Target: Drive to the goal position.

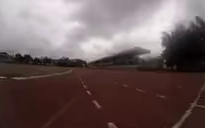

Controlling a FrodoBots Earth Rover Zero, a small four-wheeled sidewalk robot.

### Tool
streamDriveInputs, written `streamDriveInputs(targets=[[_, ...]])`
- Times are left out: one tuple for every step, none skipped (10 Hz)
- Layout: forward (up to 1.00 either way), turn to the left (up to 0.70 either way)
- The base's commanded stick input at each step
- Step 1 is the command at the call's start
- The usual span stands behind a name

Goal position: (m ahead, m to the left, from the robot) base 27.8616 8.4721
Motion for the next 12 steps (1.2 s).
streamDriveInputs(targets=[[0.70, 0.00], [0.70, 0.00], [0.70, 0.00], [0.70, 0.00], [0.70, 0.00], [0.70, 0.00], [0.70, 0.00], [0.70, 0.00], [0.70, 0.00], [0.70, 0.00], [0.70, 0.00], [0.70, 0.00]])
